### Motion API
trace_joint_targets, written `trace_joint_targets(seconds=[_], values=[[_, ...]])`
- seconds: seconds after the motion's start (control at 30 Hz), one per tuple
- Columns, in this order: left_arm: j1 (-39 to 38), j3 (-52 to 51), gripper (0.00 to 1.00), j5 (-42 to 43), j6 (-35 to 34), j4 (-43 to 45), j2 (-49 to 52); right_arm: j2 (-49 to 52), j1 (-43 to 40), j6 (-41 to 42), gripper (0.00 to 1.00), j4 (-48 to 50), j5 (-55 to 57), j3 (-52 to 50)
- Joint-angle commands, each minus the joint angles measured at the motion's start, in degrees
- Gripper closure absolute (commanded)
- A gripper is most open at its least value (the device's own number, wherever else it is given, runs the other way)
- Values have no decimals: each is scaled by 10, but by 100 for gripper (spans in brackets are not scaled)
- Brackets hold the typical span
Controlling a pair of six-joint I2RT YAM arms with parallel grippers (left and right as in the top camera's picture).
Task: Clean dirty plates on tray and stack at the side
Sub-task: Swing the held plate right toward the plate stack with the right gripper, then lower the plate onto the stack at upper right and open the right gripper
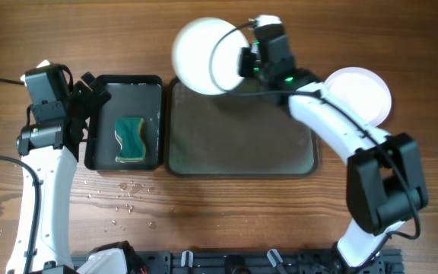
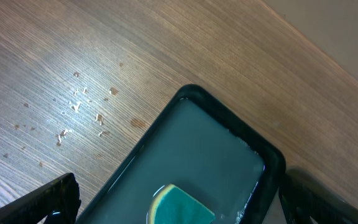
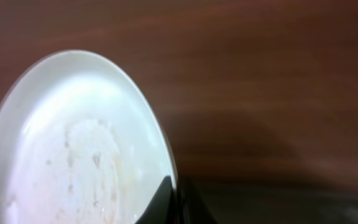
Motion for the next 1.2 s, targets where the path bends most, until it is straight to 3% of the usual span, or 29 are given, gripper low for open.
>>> trace_joint_targets(seconds=[0.0,0.13,0.73,1.17], values=[[2,6,0,1,-8,1,-10,-10,-64,19,96,-56,-5,5],[2,6,0,1,-8,1,-10,-10,-129,51,96,-106,-5,5],[2,6,0,1,-8,1,-10,-10,-408,51,95,-252,10,5],[2,6,0,1,-8,1,-10,-9,-442,50,96,-319,-31,-21]])
